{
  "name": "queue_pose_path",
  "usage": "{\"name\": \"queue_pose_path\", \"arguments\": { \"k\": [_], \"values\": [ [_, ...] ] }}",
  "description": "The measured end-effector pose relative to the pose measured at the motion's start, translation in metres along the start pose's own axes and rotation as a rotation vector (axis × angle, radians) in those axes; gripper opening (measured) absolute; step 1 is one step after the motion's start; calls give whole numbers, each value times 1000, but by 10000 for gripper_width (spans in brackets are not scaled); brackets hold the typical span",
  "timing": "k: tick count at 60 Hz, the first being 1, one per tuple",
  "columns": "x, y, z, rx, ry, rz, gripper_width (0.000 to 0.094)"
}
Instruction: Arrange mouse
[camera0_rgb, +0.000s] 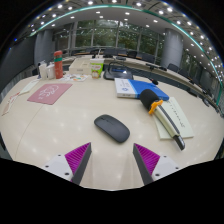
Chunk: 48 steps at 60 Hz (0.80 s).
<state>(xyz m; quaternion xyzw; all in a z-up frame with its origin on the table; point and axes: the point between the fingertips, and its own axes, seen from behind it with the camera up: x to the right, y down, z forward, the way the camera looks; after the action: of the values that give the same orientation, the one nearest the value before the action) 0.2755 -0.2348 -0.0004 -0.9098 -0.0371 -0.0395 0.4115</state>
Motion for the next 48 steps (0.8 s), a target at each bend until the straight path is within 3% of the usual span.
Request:
{"name": "queue_pose_path", "arguments": {
  "k": [25,32,37,48],
  "values": [
    [15,-62,89,50,-51,18,801],
    [16,-68,98,53,-69,50,689],
    [12,-71,102,63,-88,30,466],
    [14,-71,102,57,-56,41,397]
  ]
}}
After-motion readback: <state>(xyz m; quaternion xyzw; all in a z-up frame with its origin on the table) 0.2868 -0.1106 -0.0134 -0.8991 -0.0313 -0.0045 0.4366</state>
